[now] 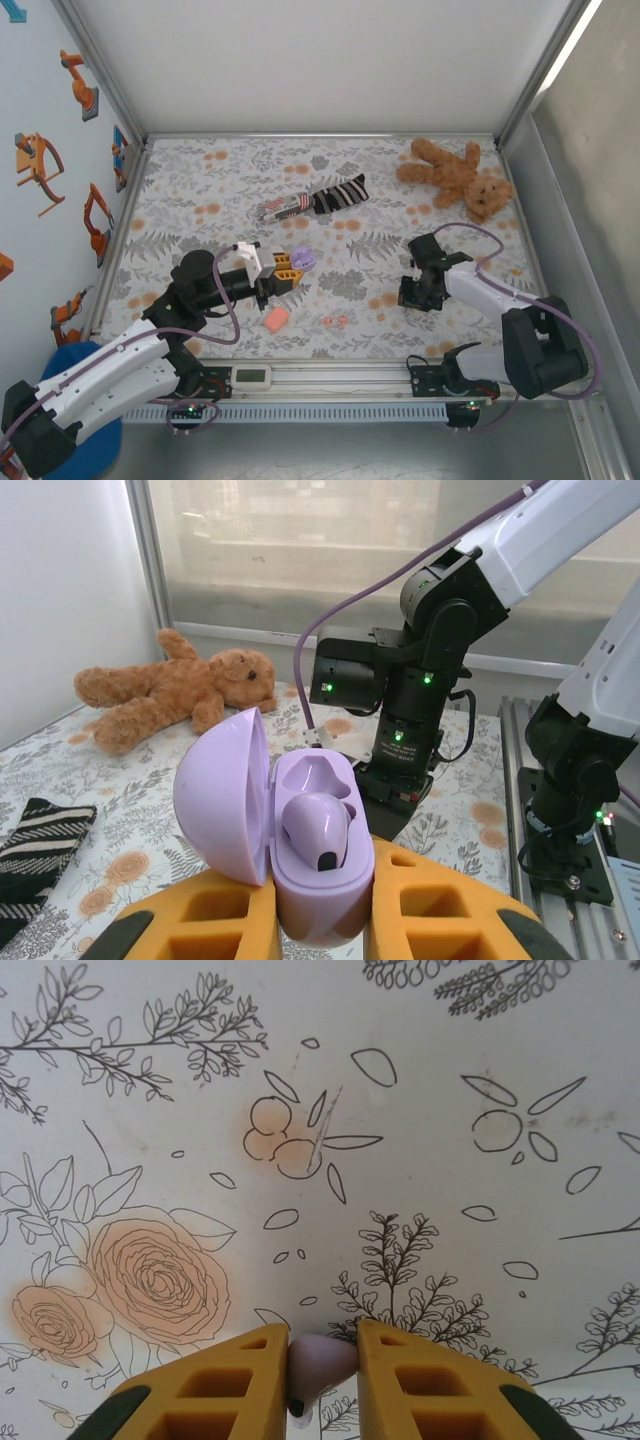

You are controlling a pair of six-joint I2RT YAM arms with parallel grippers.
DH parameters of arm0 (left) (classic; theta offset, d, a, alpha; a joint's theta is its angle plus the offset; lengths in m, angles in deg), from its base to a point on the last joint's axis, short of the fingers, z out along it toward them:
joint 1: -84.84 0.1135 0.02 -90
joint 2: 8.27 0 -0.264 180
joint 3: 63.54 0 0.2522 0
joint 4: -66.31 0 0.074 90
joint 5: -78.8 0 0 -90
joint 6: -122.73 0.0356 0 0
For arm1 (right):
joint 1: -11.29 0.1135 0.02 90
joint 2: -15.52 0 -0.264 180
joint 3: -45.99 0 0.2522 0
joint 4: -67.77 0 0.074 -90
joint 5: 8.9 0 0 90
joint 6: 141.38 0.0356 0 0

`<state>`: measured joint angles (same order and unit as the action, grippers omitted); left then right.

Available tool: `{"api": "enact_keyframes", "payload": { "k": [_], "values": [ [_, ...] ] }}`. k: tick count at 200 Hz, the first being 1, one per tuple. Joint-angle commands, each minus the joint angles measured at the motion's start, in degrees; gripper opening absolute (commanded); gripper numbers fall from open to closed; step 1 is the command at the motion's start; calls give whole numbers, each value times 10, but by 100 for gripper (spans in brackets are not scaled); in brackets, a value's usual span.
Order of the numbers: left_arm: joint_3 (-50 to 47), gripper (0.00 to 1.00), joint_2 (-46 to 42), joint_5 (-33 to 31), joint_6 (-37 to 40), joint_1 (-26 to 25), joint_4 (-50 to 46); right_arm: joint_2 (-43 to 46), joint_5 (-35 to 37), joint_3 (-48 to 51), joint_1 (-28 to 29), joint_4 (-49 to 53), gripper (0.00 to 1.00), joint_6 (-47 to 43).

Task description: Insert wireless bluetooth earbuds into charging case

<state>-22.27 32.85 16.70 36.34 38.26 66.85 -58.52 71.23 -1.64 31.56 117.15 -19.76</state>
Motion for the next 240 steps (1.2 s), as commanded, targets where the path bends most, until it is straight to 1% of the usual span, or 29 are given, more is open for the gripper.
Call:
{"api": "enact_keyframes", "payload": {
  "k": [1,36,88,119,145,188,240],
  "values": [
    [3,0,2,6,-4,-3,10,14,-2,-16,0,3,22,-22],
    [-5,0,17,-2,-16,-3,33,40,3,-33,0,13,20,-50],
    [-15,0,54,-26,-38,-3,89,110,-16,-75,2,15,20,-90],
    [-15,0,75,-39,-43,-3,121,148,-36,-123,5,19,20,-116],
    [-8,0,87,-47,-42,-3,133,168,-51,-175,17,27,19,-120],
    [10,0,104,-47,-34,-3,140,172,-10,-276,81,50,19,-136],
    [30,0,120,-37,-26,-4,146,150,49,-363,197,16,19,-141]
  ]
}}
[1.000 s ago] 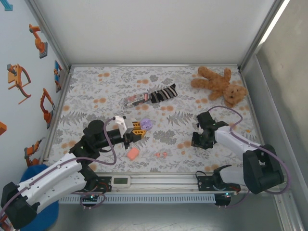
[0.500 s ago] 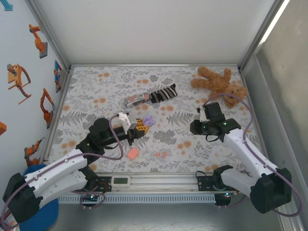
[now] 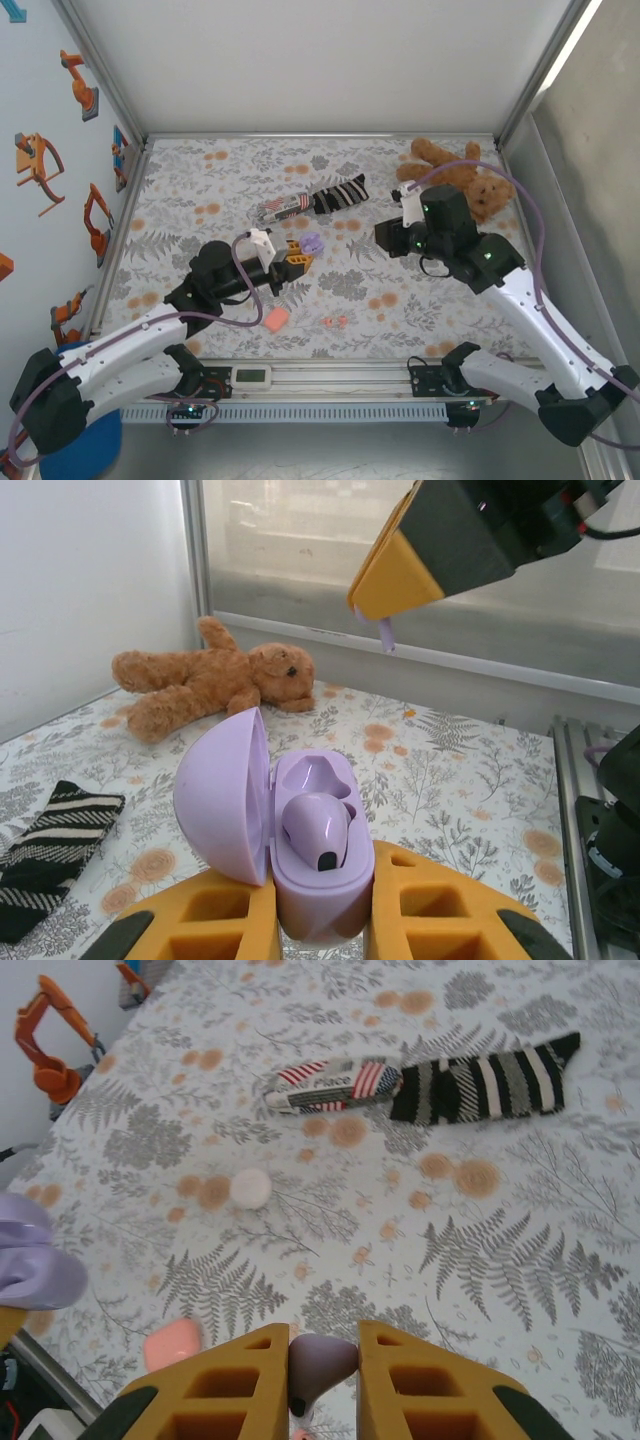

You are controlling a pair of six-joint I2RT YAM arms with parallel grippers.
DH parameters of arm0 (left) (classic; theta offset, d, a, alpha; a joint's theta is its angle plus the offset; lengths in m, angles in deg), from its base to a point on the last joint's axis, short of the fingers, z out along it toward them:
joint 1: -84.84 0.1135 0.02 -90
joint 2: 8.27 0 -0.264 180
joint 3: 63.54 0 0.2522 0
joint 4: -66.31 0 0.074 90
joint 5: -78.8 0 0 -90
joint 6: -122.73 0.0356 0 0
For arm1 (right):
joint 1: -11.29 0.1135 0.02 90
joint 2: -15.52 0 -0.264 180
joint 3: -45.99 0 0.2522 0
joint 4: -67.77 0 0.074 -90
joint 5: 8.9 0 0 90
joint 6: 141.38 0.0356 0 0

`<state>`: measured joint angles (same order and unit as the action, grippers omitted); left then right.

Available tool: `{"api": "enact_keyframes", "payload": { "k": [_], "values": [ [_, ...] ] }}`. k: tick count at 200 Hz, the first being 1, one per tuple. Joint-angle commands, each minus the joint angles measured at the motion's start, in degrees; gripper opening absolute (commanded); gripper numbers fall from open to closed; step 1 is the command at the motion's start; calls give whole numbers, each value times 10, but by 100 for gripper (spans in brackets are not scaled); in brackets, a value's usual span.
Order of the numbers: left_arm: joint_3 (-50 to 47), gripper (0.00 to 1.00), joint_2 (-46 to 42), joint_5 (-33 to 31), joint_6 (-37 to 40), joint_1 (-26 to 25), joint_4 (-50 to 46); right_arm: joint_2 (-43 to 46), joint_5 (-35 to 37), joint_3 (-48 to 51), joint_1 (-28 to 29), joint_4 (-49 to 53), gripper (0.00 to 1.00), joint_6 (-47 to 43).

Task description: Insert wireless bluetooth earbuds into charging case

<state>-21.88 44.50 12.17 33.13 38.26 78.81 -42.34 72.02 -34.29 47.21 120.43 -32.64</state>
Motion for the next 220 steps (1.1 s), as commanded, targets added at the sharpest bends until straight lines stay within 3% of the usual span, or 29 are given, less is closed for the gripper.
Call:
{"api": "enact_keyframes", "payload": {
  "k": [1,48,96,220],
  "values": [
    [27,0,4,9,6,-4,27,-12,42,-38,42,-18,19,-12],
    [35,0,8,14,6,-4,29,-53,77,-79,126,-55,19,-23],
    [36,0,6,12,6,-4,29,-89,89,-102,173,-79,19,-41],
    [36,0,-2,10,-1,-5,33,-119,104,-99,209,-108,19,-55]
  ]
}}
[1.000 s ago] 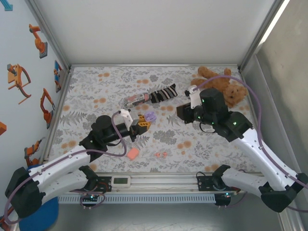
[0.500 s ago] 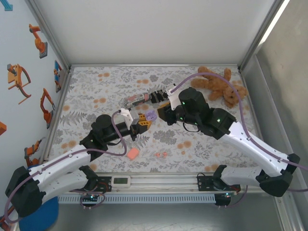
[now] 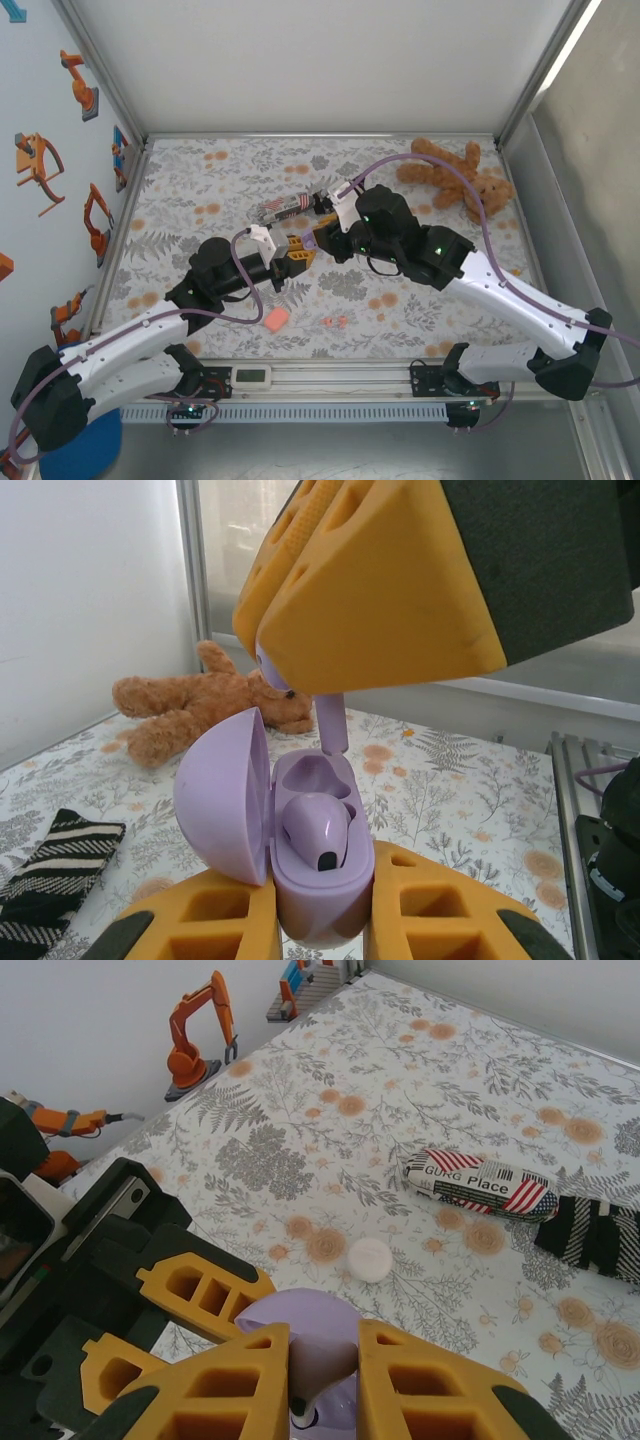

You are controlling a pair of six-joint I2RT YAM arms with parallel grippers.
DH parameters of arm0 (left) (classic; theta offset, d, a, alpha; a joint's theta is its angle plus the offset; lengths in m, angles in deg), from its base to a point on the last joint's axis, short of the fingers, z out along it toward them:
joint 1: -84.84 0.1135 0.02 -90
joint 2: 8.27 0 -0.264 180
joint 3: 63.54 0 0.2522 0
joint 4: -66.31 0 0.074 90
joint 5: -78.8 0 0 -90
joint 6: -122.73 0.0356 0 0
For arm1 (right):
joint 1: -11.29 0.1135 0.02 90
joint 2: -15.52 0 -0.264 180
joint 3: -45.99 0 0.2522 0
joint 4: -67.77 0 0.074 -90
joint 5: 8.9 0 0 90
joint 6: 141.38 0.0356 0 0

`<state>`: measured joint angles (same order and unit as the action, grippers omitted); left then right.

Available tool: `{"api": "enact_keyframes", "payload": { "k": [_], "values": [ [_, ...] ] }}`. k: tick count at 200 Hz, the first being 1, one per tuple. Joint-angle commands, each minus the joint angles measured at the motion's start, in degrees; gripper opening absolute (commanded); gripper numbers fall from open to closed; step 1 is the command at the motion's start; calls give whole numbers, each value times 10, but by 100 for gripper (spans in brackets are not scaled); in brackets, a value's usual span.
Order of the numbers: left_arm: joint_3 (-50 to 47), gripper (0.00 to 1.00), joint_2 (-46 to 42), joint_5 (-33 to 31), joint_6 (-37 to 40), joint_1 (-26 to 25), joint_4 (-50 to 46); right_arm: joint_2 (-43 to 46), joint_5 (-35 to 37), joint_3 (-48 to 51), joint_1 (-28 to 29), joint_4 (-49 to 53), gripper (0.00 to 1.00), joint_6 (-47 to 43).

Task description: Insert wireless bluetooth earbuds into charging case

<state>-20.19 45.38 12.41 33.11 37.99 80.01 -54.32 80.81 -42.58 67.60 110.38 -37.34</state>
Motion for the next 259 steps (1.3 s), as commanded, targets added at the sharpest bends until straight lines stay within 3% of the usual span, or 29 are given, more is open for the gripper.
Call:
{"api": "enact_keyframes", "payload": {
  "k": [1,259],
  "values": [
    [20,0,-11,7,0,-2,21,1,16,-16,5,-7,19,-8],
    [24,0,-18,3,-3,-3,22,-11,-12,3,12,-8,20,9]
  ]
}}
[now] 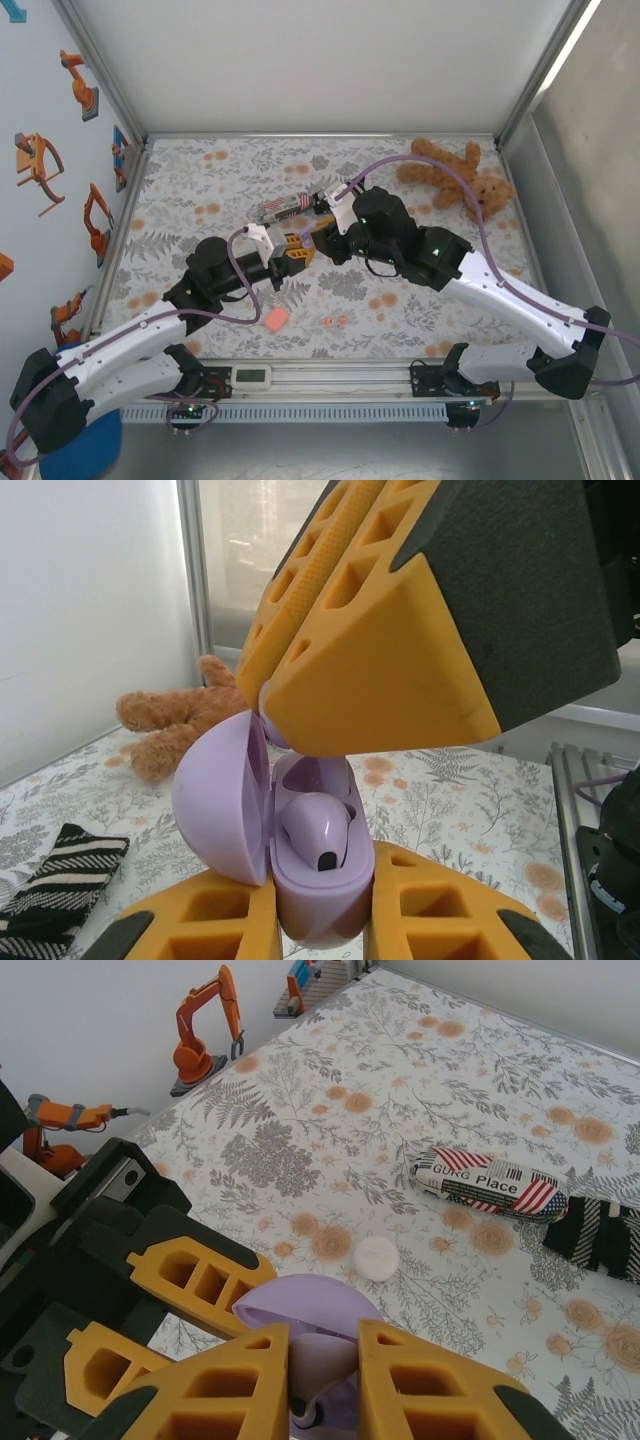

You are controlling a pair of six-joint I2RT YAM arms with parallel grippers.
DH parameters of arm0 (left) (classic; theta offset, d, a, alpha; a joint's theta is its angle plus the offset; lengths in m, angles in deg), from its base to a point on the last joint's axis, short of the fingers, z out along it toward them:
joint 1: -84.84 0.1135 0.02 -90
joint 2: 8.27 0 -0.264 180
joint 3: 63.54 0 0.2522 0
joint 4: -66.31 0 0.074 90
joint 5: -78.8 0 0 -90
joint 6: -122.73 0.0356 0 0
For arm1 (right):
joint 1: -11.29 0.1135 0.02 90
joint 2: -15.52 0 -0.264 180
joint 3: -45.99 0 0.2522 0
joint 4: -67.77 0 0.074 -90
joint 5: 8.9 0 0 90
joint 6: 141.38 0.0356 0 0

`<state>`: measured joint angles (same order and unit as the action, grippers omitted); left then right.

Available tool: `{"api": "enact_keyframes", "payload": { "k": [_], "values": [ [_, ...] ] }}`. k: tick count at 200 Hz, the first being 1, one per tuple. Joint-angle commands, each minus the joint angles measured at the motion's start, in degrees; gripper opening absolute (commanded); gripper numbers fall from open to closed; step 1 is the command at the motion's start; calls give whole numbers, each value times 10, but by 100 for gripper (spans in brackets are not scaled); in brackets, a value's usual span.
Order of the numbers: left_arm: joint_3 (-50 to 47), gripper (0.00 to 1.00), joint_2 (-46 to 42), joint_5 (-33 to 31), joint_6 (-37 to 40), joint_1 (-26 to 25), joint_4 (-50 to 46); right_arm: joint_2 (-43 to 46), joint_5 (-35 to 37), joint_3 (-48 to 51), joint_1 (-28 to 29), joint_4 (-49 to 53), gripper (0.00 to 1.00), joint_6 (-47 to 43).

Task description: Insert wireless bluetooth earbuds into charging case

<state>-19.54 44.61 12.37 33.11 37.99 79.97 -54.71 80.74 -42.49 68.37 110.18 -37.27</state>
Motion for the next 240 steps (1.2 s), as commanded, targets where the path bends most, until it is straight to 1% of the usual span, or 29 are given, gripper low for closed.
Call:
{"api": "enact_keyframes", "payload": {
  "k": [1,67,110,140,158,199,219,240],
  "values": [
    [17,0,-10,3,-3,-3,22,-7,-11,2,5,-6,20,9],
    [15,0,-12,5,-3,-3,18,-3,11,-9,5,7,23,4],
    [15,0,-11,9,-6,-3,17,-2,18,-24,5,15,35,0],
    [13,0,-13,9,-5,-3,13,0,28,-41,5,22,38,-4],
    [11,0,-16,9,-6,-3,10,8,40,-47,5,23,44,-9],
    [8,0,-26,6,-6,-3,-2,29,50,-47,-5,22,62,-14],
    [7,0,-31,4,-4,-3,-9,35,25,-39,-22,17,69,-10],
    [3,0,-38,0,-7,-3,-11,42,-26,-23,-53,0,76,4]
  ]
}}
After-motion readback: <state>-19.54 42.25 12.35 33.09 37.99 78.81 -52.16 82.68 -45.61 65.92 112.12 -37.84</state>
